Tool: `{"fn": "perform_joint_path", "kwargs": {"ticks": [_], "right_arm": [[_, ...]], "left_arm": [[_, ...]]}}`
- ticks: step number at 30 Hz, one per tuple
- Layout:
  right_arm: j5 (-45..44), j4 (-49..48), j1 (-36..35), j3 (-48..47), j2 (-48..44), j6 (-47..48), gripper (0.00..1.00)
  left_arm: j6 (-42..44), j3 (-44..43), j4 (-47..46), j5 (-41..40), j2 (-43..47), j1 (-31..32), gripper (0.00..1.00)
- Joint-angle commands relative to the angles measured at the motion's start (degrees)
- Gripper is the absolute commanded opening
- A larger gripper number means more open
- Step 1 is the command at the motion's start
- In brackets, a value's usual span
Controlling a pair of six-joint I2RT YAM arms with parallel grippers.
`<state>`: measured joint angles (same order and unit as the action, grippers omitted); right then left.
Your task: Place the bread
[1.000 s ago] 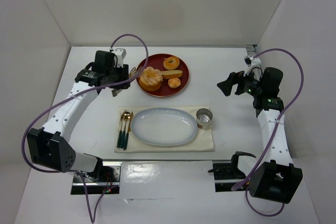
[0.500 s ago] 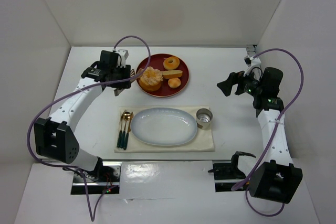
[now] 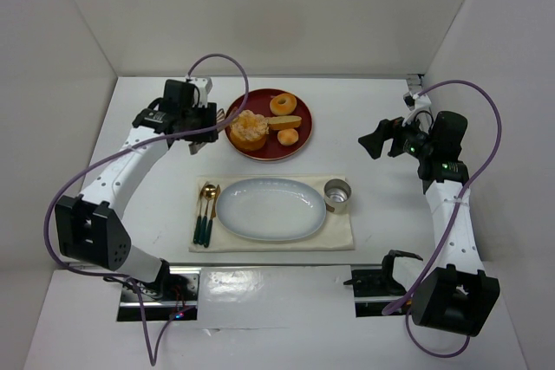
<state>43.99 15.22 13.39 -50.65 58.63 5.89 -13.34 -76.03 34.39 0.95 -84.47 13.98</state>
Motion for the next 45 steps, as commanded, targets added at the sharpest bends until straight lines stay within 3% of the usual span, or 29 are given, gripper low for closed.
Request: {"fn": "perform_joint_path", "kwargs": {"ticks": [1, 31, 45], "right_arm": [[0.49, -0.9, 0.32, -1.73, -1.5, 0.35, 1.0], [-0.04, -0.9, 0.32, -1.73, -1.5, 0.88, 1.0], [-0.04, -0.9, 0.32, -1.73, -1.5, 0.88, 1.0]], "left_arm": [[0.25, -2.9, -1.43, 1.33, 0.88, 0.17, 0.59], [1.83, -7.2, 0.76, 3.53, -7.99, 0.17, 0.6], [2.36, -9.4, 4.63, 6.26, -7.91, 0.17, 0.61]]}}
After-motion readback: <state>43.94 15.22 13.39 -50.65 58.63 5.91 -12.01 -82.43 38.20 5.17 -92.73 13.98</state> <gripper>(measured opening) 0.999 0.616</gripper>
